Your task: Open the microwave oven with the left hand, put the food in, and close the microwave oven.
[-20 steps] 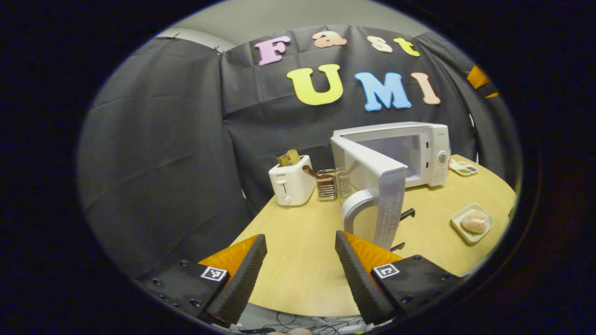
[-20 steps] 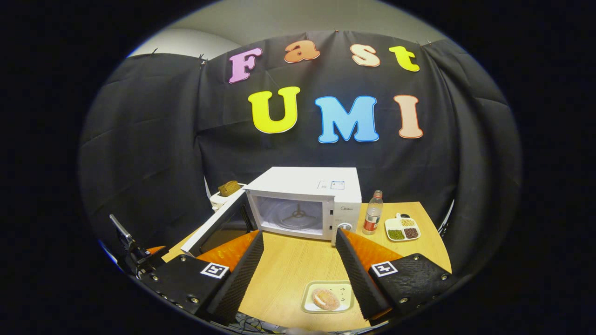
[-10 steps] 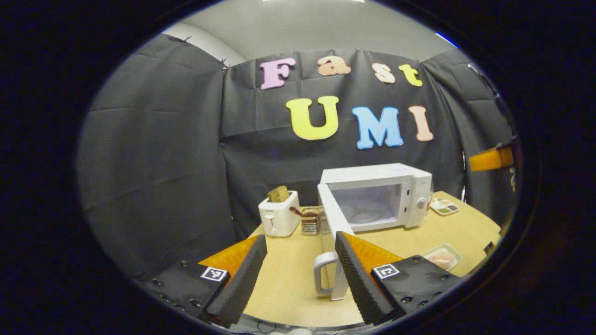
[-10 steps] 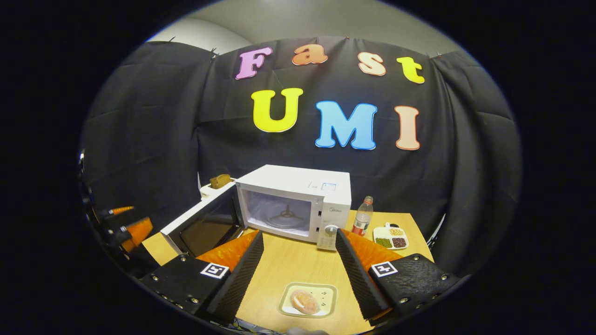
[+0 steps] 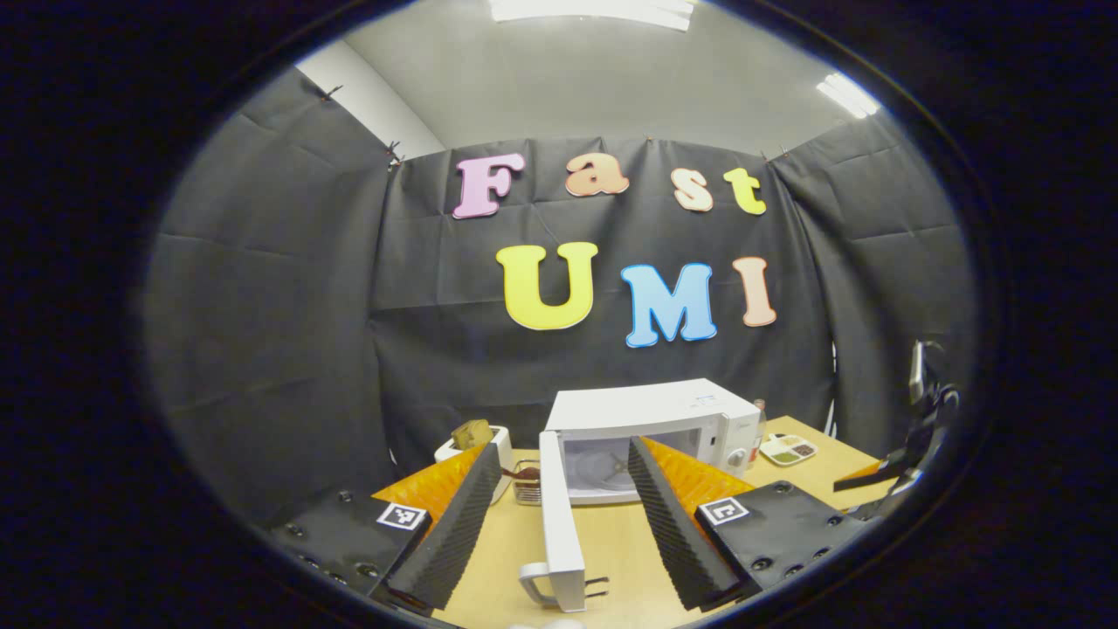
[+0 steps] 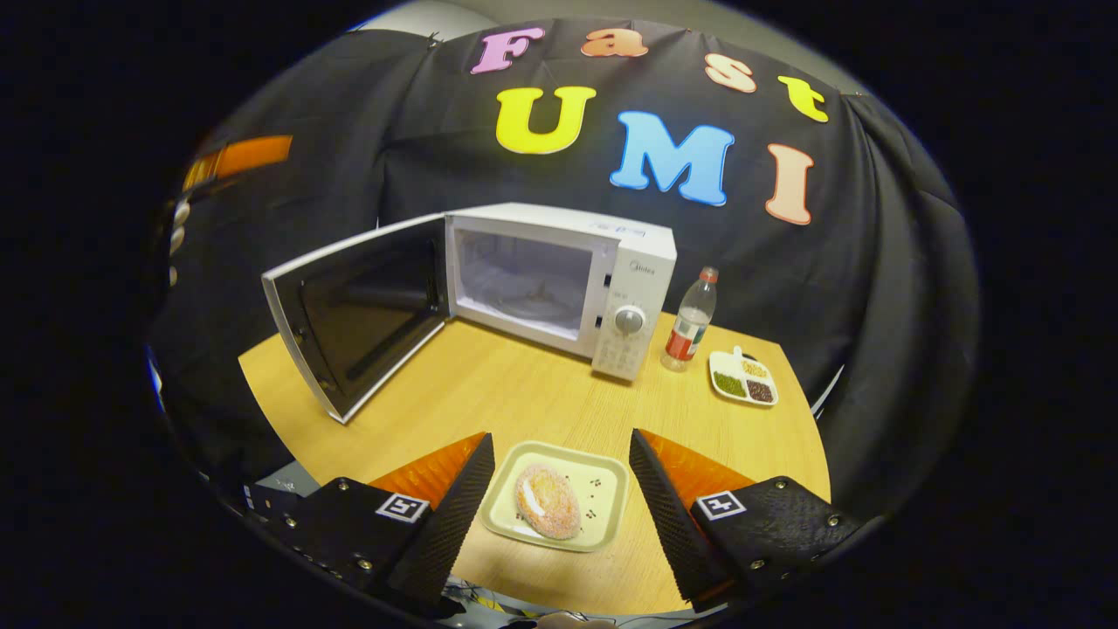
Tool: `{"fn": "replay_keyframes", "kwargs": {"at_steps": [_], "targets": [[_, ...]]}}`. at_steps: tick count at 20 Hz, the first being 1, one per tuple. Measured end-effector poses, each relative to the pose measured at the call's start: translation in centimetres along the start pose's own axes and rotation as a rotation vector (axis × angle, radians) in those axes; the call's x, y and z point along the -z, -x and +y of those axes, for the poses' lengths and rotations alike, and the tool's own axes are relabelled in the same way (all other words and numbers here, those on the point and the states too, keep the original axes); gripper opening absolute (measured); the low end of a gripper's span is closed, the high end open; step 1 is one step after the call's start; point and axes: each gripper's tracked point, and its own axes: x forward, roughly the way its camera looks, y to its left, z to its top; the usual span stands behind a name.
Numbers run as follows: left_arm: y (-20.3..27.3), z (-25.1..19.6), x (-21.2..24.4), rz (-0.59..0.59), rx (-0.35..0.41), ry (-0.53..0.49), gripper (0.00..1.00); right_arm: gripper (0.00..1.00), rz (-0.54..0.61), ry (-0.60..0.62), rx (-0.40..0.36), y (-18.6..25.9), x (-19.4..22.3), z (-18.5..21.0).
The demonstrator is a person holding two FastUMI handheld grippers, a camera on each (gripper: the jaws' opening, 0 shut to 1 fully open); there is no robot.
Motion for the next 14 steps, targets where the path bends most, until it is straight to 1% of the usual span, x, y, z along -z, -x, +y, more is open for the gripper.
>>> {"fn": "replay_keyframes", "kwargs": {"at_steps": [1, 2, 3, 4, 5, 10, 12, 14], "targets": [[-0.4, -0.2, -0.4, 0.0, 0.002, 0.001, 0.97, 0.95, 0.041, 0.01, -0.006, -0.8, 1.7, 0.1], [-0.7, -0.5, -0.6, 0.001, 0.001, 0.003, 1.0, 0.95, 0.076, 0.008, -0.017, -1.6, 3.2, 0.4], [-0.9, -0.6, -0.8, 0.001, -0.001, 0.005, 0.98, 0.96, 0.11, 0.0, -0.022, -2.5, 4.6, 0.5], [-1.2, -0.8, -0.8, 0.003, -0.002, 0.008, 1.0, 0.95, 0.148, -0.001, -0.033, -3.2, 6.1, 0.8], [-1.4, -1.0, -0.9, 0.006, -0.004, 0.01, 1.0, 0.95, 0.173, 0.011, -0.037, -3.8, 7.1, 0.9], [-2.0, -1.6, -1.9, 0.005, -0.014, -0.012, 1.0, 0.95, 0.197, 0.107, -0.044, -6.2, 8.9, 1.3], [-2.1, -1.7, -2.0, 0.007, -0.015, -0.022, 0.99, 0.96, 0.194, 0.113, -0.067, -7.3, 8.9, 1.8], [-2.3, -1.6, -2.0, 0.01, -0.022, -0.024, 1.0, 0.95, 0.209, 0.128, -0.07, -8.1, 9.1, 1.6]]}}
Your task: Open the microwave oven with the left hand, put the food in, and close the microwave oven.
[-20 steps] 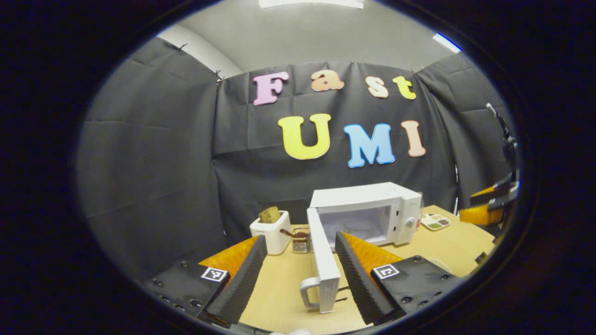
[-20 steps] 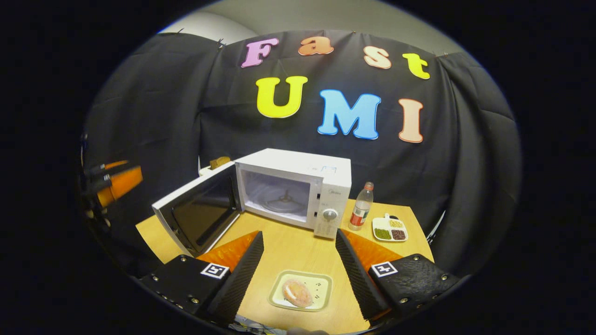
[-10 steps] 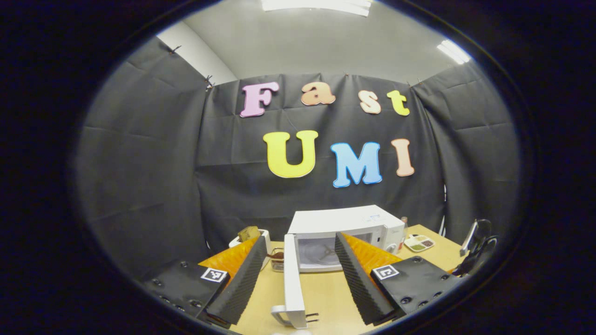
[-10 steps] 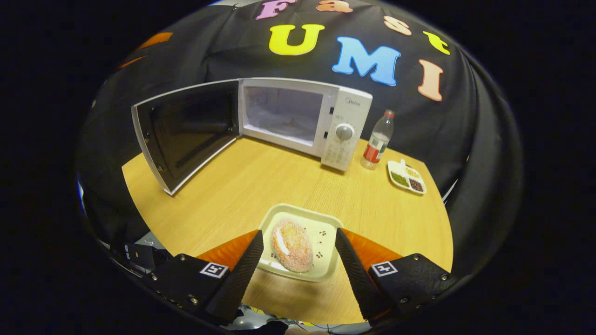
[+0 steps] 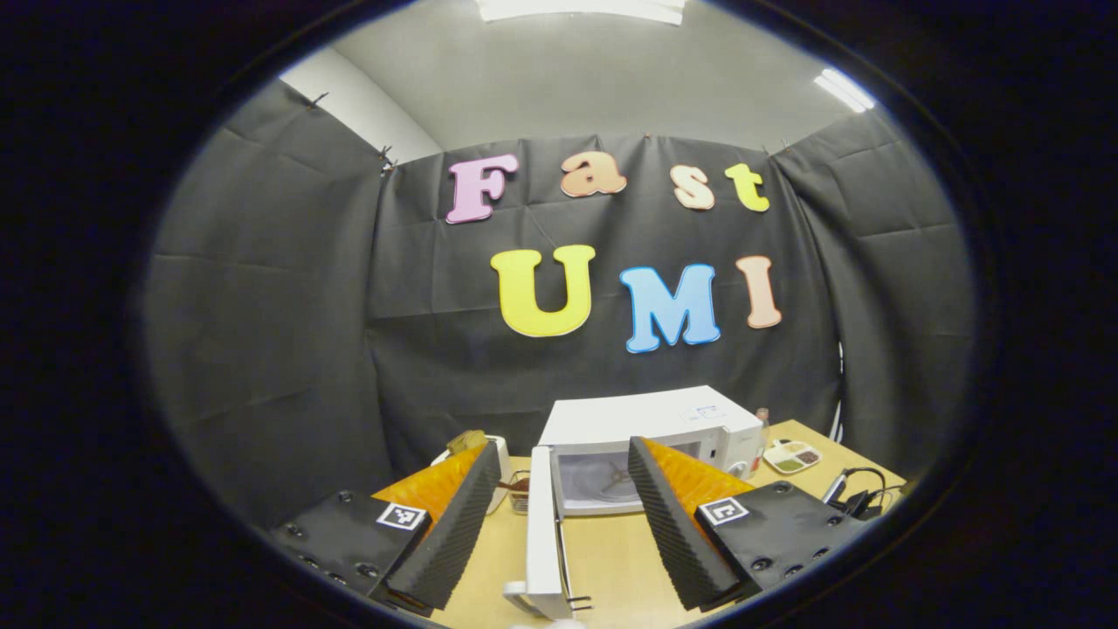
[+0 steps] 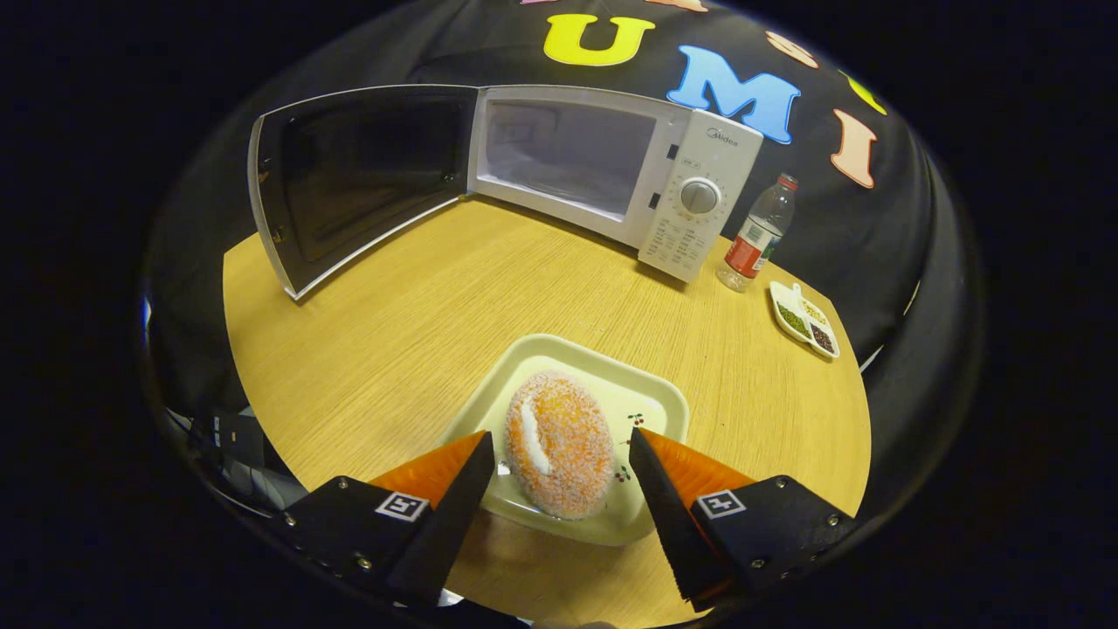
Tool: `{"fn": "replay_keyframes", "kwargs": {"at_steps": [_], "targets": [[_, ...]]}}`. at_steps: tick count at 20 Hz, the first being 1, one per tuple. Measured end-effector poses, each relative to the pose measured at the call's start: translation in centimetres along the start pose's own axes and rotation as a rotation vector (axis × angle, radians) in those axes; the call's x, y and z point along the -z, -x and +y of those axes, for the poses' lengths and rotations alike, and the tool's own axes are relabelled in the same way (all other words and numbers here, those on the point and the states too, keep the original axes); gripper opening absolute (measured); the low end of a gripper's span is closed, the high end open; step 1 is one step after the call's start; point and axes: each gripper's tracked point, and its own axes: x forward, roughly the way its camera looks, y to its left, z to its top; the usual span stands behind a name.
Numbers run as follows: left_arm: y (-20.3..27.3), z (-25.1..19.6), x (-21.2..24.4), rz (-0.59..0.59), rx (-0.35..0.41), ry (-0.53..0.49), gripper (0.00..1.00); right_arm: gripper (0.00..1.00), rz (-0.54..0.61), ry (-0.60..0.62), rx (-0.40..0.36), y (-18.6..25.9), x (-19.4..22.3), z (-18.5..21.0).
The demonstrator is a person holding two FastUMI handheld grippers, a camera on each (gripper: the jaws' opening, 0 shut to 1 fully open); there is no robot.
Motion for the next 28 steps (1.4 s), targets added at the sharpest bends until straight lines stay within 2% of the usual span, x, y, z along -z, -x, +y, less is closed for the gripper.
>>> {"fn": "replay_keyframes", "kwargs": {"at_steps": [1, 2, 3, 4, 6, 7, 9, 12, 15, 18, 21, 22, 24, 26, 28], "targets": [[-0.2, 0.1, -0.1, 0.002, -0.005, -0.003, 0.94, 0.95, 0.004, 0.002, -0.005, -0.3, 0.0, 0.0], [-0.4, 0.2, 0.0, 0.002, -0.012, -0.005, 1.0, 0.96, 0.006, 0.002, -0.008, -0.5, -0.2, -0.1], [-0.5, 0.3, -0.2, 0.002, -0.016, -0.006, 0.94, 0.93, 0.013, 0.004, -0.021, -0.8, -0.1, 0.0], [-0.7, 0.2, 0.0, 0.002, -0.018, -0.005, 0.94, 0.93, 0.033, 0.009, -0.036, -1.2, 0.4, 0.1], [-1.1, 0.2, 0.3, 0.011, -0.022, -0.002, 0.94, 0.86, 0.042, -0.013, -0.065, -1.8, 0.4, 0.6], [-1.2, 0.2, 0.4, 0.013, -0.026, -0.001, 1.0, 0.79, 0.051, -0.017, -0.066, -1.5, 0.4, 0.5], [-1.4, 0.4, 0.5, 0.015, -0.029, -0.002, 1.0, 0.67, 0.069, -0.021, -0.07, -1.7, 0.3, 0.5], [-1.7, 1.1, 1.2, 0.029, -0.038, 0.001, 1.0, 0.67, 0.08, -0.052, -0.108, -1.4, -0.6, 0.7], [-1.9, 2.0, 1.4, 0.032, -0.048, 0.01, 1.0, 0.67, 0.04, -0.087, -0.102, -0.3, -3.0, 0.4], [-2.1, 2.6, 1.7, 0.033, -0.05, 0.013, 0.98, 0.65, -0.007, -0.239, -0.152, 0.3, -7.1, 1.5], [-2.2, 3.5, 2.1, 0.039, -0.056, 0.006, 0.95, 0.67, -0.079, -0.385, -0.179, -0.4, -12.3, 2.4], [-2.3, 3.8, 2.2, 0.041, -0.058, 0.005, 1.0, 0.67, -0.099, -0.428, -0.188, -1.0, -14.1, 2.8], [-2.8, 4.6, 2.5, 0.044, -0.068, -0.006, 1.0, 0.67, -0.141, -0.519, -0.204, -2.4, -17.4, 3.5], [-3.1, 5.3, 2.7, 0.047, -0.073, -0.018, 0.95, 0.67, -0.164, -0.601, -0.226, -4.3, -20.0, 4.5], [-3.6, 5.6, 3.1, 0.046, -0.069, -0.021, 0.98, 0.67, -0.182, -0.676, -0.23, -6.5, -22.3, 5.4]]}}
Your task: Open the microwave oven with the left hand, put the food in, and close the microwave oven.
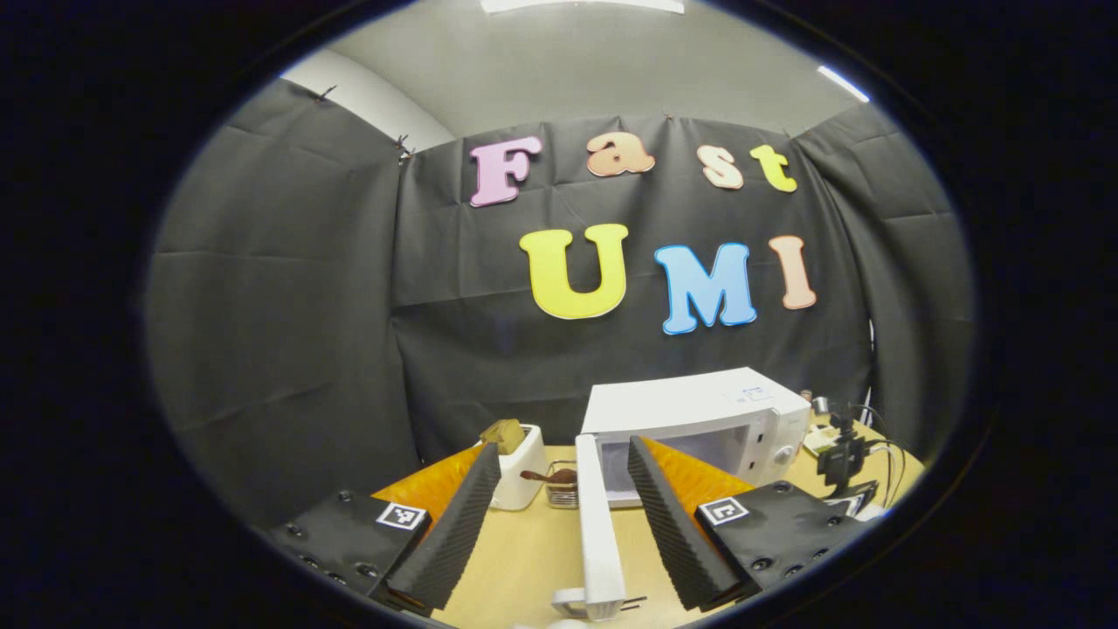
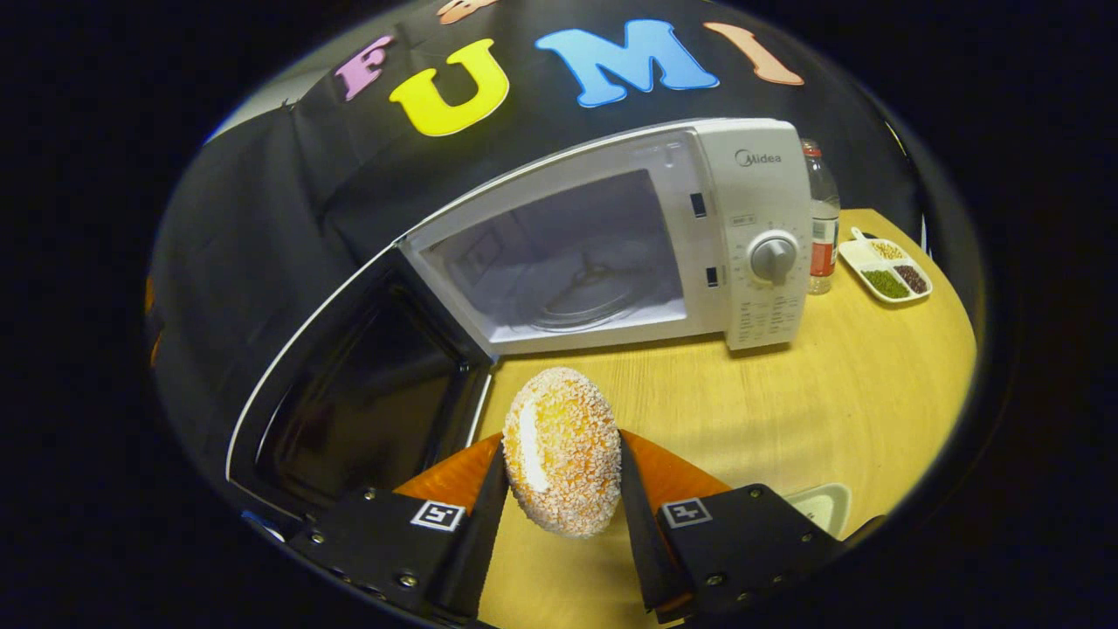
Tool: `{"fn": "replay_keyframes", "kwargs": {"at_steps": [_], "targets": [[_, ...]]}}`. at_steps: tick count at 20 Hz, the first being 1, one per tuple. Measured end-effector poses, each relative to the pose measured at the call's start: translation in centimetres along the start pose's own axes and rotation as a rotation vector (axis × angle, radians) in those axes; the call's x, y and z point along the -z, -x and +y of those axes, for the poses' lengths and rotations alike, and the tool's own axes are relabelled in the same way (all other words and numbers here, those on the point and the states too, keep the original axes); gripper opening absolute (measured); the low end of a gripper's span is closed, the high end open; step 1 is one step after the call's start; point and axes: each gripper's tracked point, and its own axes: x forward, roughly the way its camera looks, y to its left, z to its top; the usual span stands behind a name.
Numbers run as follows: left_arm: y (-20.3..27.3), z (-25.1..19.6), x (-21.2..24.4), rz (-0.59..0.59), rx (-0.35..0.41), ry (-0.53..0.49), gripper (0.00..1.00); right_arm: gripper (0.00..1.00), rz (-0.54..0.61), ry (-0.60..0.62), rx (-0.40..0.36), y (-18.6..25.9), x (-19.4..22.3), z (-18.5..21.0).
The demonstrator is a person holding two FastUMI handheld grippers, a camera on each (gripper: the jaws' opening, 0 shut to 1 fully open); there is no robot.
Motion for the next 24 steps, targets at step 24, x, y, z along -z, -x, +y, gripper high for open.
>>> {"fn": "replay_keyframes", "kwargs": {"at_steps": [24], "targets": [[-5.8, 1.9, 7.3, 0.018, 0.004, -0.005, 1.0, 0.94, -0.426, -0.11, 0.374, -16.9, -10.9, -3.6]]}}
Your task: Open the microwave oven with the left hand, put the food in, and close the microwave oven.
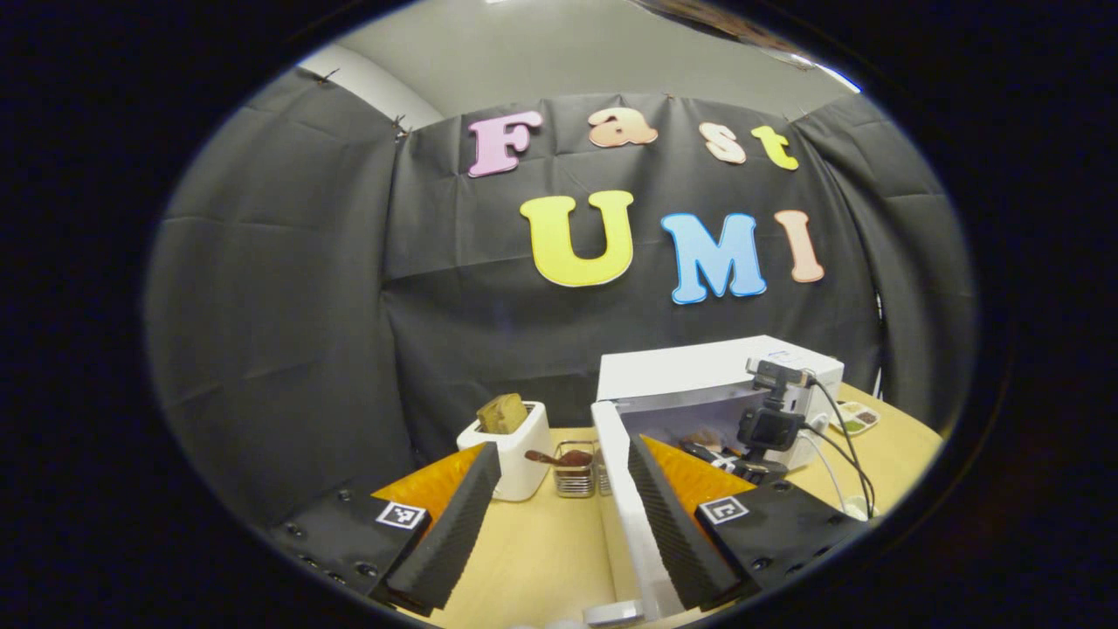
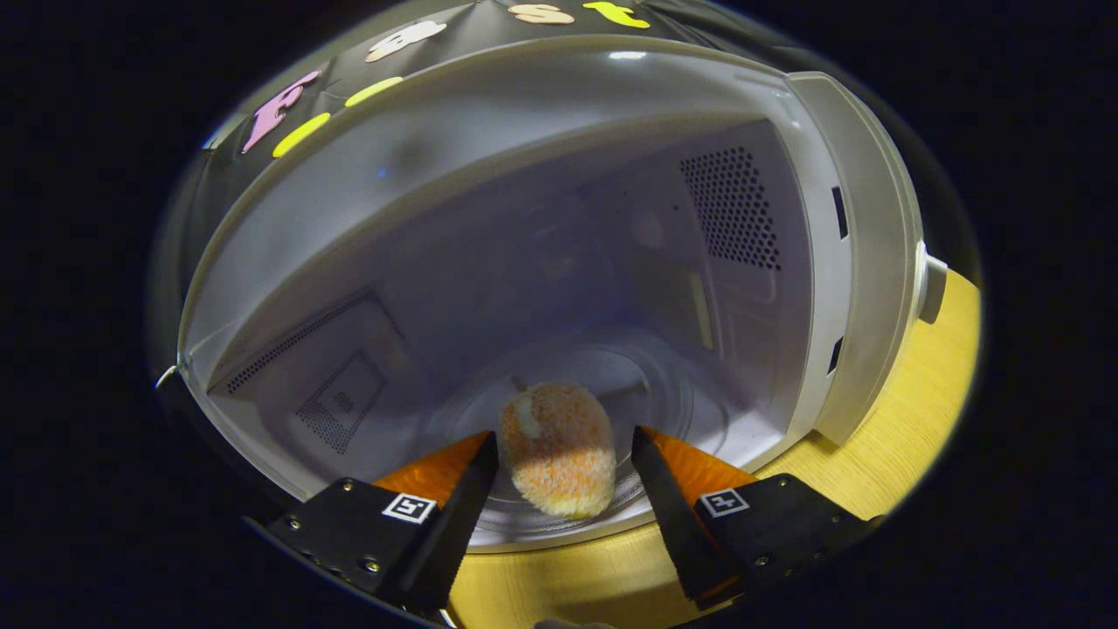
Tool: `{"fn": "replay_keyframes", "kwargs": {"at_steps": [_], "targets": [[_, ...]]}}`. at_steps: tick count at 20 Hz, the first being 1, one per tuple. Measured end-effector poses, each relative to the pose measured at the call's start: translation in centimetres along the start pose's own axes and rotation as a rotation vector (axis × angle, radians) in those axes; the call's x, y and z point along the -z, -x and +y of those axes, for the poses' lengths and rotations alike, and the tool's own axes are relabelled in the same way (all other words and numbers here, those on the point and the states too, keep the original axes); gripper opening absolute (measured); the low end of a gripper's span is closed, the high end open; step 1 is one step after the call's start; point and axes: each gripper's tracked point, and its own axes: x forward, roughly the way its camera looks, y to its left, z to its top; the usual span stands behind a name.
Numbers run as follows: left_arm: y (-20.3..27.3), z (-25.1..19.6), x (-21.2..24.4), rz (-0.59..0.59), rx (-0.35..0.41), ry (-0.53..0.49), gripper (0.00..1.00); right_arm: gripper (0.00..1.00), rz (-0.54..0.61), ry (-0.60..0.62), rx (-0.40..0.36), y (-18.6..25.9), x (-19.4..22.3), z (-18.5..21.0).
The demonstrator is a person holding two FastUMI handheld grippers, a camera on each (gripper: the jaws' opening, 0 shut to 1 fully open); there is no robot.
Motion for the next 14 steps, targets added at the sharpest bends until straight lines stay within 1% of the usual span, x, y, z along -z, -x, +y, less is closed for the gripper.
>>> {"fn": "replay_keyframes", "kwargs": {"at_steps": [1, 2, 5, 7, 8, 9, 10, 11, 14], "targets": [[-0.1, 0.0, -0.2, -0.006, 0.002, 0.0, 1.0, 0.96, -0.007, 0.017, -0.011, 0.6, -0.1, 0.3], [0.0, 0.1, -0.5, -0.014, -0.007, -0.006, 1.0, 0.97, -0.011, 0.033, -0.007, 1.5, -0.3, 0.0], [0.2, 0.7, -1.2, -0.029, -0.02, 0.007, 0.98, 0.96, -0.03, 0.083, -0.045, 4.6, -1.5, 0.2], [0.6, 1.3, -1.4, -0.037, -0.033, 0.005, 0.97, 0.96, -0.041, 0.123, -0.092, 7.2, -2.9, 0.5], [0.9, 1.7, -1.4, -0.048, -0.047, -0.001, 0.96, 0.96, -0.049, 0.148, -0.124, 8.9, -4.0, 0.6], [1.2, 2.1, -1.4, -0.053, -0.058, -0.003, 0.95, 0.96, -0.056, 0.175, -0.175, 10.6, -4.9, 0.9], [1.7, 2.3, -1.3, -0.056, -0.056, -0.001, 1.0, 0.97, -0.061, 0.199, -0.201, 12.4, -6.1, 0.7], [2.3, 2.7, -1.1, -0.059, -0.066, -0.005, 0.99, 0.96, -0.07, 0.227, -0.235, 14.5, -7.3, 0.4], [3.4, 4.4, -0.8, -0.064, -0.092, -0.015, 0.97, 0.96, -0.158, 0.403, -0.266, 20.5, -12.1, -1.7]]}}
